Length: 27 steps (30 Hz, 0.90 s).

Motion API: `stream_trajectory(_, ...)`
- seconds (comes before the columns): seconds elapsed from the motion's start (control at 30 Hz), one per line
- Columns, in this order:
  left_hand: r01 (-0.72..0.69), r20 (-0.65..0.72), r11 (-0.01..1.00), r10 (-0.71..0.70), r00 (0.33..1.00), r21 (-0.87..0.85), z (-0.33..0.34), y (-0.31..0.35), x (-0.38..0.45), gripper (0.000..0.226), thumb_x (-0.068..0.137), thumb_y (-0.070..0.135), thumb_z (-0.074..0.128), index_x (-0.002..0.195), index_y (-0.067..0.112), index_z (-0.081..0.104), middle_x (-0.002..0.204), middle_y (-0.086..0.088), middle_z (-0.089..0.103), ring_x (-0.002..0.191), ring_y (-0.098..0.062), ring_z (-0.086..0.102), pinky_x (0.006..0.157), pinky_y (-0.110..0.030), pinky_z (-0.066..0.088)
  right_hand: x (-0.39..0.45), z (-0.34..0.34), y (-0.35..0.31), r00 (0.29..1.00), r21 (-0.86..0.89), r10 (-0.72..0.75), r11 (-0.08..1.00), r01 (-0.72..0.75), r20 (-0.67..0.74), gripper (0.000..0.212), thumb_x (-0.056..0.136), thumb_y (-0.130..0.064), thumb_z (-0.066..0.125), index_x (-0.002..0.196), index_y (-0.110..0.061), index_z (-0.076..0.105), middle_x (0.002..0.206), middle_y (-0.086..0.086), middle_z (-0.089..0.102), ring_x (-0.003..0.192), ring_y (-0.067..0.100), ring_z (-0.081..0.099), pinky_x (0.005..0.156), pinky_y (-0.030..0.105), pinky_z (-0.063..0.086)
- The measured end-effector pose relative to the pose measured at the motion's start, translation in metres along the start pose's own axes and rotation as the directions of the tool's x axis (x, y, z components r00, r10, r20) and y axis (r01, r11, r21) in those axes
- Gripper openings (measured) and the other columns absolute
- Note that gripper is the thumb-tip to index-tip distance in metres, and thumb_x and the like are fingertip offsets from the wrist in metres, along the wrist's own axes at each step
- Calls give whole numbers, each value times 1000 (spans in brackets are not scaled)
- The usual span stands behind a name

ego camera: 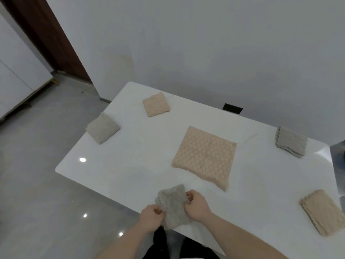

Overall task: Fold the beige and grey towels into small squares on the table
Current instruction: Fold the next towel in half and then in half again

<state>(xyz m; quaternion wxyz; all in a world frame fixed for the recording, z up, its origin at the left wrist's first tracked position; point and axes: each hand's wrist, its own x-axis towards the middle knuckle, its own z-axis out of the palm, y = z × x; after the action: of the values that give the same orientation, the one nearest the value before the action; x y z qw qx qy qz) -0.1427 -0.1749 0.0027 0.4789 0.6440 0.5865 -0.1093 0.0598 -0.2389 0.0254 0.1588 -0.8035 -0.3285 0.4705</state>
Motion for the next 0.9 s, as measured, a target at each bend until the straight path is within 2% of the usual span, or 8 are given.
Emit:
stream_trajectory(0.07,-29,16,998,29,999,53,0,-7,-4,31,96,31,63,66,24,58,67,12,60,71,-9,59,77,-28,52,-7,3,2,998,-80,-62,995,61,-10,40,91,-24,58,131,-24,50,110,-7,54,89,5,56,77,23,46)
stream_trajectory(0.2,-106,-98,971,130,987,215,-2,-18,-12,8,97,38,51,101,36,58,101,16,58,93,-8,57,78,-27,49,-23,14,15,980,-303,-197,934,190,8,72,90,-23,54,155,-24,23,154,3,26,129,24,42,106,33,41)
stream_trajectory(0.3,-331,-65,874,377,924,356,-1,-21,-15,34,93,32,49,127,34,50,127,14,44,112,-11,48,84,-31,53,-33,25,22,964,-432,-264,869,242,9,74,90,-21,48,158,-26,20,165,2,10,142,28,28,114,36,35)
stream_trajectory(0.4,-488,113,750,494,862,446,-3,-14,-15,62,92,28,48,153,32,37,161,10,25,137,-19,37,104,-35,45,-40,33,23,962,-538,-265,802,259,68,66,95,-29,47,157,-26,24,168,0,6,148,27,23,111,40,38)
stream_trajectory(0.5,-469,245,704,402,882,534,-7,-12,-14,74,95,28,48,162,29,18,172,5,5,154,-25,17,116,-42,33,-39,35,24,968,-595,-205,764,251,145,68,98,-36,49,159,-23,22,169,-5,-4,153,23,12,113,42,35)
stream_trajectory(0.63,-421,333,644,262,906,639,-9,-19,-10,80,96,30,51,164,27,9,172,7,-1,157,-24,7,121,-47,26,-32,37,25,962,-645,-134,720,258,236,78,98,-29,52,162,-21,8,169,-4,-13,156,22,1,120,46,26)
stream_trajectory(0.77,-375,321,649,206,924,662,-6,-18,-6,80,97,35,52,164,31,7,172,10,-1,156,-27,8,122,-48,23,-23,37,24,957,-670,-78,697,254,281,86,95,-29,57,162,-21,5,169,-4,-14,156,24,-1,120,50,23)
stream_trajectory(0.9,-373,315,622,206,926,689,-10,-6,-3,73,94,35,55,160,30,22,167,7,16,147,-30,24,114,-49,33,-11,32,14,952,-706,-42,660,255,305,80,95,-30,59,161,-24,15,169,-2,-8,154,26,9,118,51,24)
